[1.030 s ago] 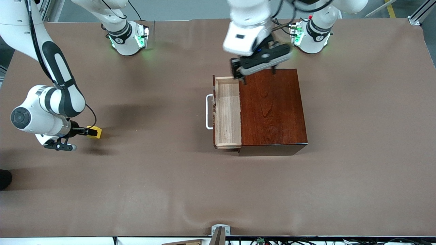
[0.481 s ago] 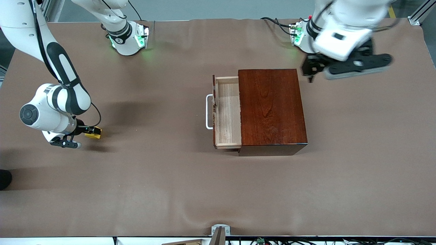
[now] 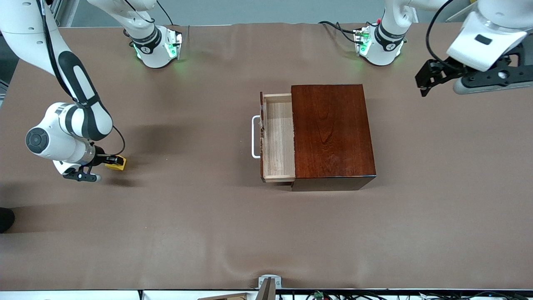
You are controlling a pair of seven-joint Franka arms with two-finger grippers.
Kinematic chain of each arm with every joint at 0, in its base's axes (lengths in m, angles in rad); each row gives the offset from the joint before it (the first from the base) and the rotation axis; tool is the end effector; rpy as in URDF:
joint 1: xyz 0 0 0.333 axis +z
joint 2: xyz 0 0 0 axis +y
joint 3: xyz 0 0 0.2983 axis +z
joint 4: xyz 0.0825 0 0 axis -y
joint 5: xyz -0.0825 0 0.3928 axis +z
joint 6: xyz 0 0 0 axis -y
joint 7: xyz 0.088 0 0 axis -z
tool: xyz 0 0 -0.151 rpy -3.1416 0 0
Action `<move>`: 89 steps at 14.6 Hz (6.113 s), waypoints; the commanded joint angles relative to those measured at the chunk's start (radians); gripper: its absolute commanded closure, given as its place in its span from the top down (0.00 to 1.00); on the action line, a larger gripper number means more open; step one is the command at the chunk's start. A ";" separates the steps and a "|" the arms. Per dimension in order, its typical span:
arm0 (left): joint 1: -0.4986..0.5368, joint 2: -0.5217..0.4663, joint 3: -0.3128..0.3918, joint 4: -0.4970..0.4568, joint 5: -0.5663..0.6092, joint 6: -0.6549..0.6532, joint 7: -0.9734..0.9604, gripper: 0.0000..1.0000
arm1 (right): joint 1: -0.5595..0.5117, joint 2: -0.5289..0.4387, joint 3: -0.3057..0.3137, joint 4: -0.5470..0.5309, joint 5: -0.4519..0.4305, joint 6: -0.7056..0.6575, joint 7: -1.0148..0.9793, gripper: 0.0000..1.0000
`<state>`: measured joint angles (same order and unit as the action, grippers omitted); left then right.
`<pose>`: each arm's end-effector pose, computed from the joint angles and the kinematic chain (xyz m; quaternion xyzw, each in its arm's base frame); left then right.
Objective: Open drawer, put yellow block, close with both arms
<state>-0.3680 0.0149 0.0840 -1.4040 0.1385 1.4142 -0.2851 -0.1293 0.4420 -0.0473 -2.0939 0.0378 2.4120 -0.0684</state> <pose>0.5339 -0.1328 0.6212 -0.9976 -0.0112 -0.0172 0.0669 0.5536 -0.0990 0.1309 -0.9958 0.0671 0.0609 0.0090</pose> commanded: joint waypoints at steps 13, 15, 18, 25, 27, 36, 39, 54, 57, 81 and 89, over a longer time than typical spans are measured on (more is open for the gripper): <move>0.429 -0.095 -0.303 -0.171 -0.122 0.090 0.182 1.00 | 0.086 -0.218 0.035 0.104 0.082 -0.355 0.198 0.13; 0.437 -0.110 -0.311 -0.182 -0.125 0.106 0.182 1.00 | 0.131 -0.238 0.035 0.107 0.089 -0.372 0.277 0.13; 0.440 -0.104 -0.302 -0.165 -0.148 0.109 0.185 1.00 | 0.192 -0.256 0.035 0.107 0.123 -0.379 0.398 0.13; 0.462 -0.093 -0.299 -0.165 -0.148 0.100 0.178 1.00 | 0.376 -0.267 0.033 0.166 0.148 -0.409 0.758 0.13; 0.478 -0.087 -0.299 -0.167 -0.140 0.097 0.178 1.00 | 0.437 -0.269 0.033 0.186 0.148 -0.422 0.876 0.13; 0.517 -0.082 -0.300 -0.167 -0.139 0.092 0.181 1.00 | 0.638 -0.252 0.032 0.307 0.128 -0.422 1.305 0.15; 0.520 -0.081 -0.299 -0.165 -0.138 0.094 0.181 1.00 | 0.677 -0.247 0.032 0.313 0.131 -0.419 1.392 0.15; 0.549 -0.069 -0.300 -0.148 -0.143 0.094 0.167 1.00 | 0.911 -0.039 0.033 0.560 0.148 -0.409 2.065 0.14; 0.550 -0.066 -0.299 -0.147 -0.142 0.098 0.175 1.00 | 0.948 0.013 0.032 0.583 0.145 -0.386 2.144 0.14; 0.547 -0.070 -0.345 -0.151 -0.155 0.095 0.169 1.00 | 0.974 0.156 0.032 0.624 0.146 -0.291 2.296 0.75; 0.538 0.014 -0.496 -0.141 -0.146 0.098 0.137 1.00 | 0.938 0.152 0.030 0.751 0.149 -0.408 2.288 1.00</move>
<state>0.1683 -0.0018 -0.3657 -1.5606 0.0049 1.5122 -0.1264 0.8248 0.5841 -0.0196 -1.4204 0.1747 2.0830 2.2139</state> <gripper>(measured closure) 0.000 0.000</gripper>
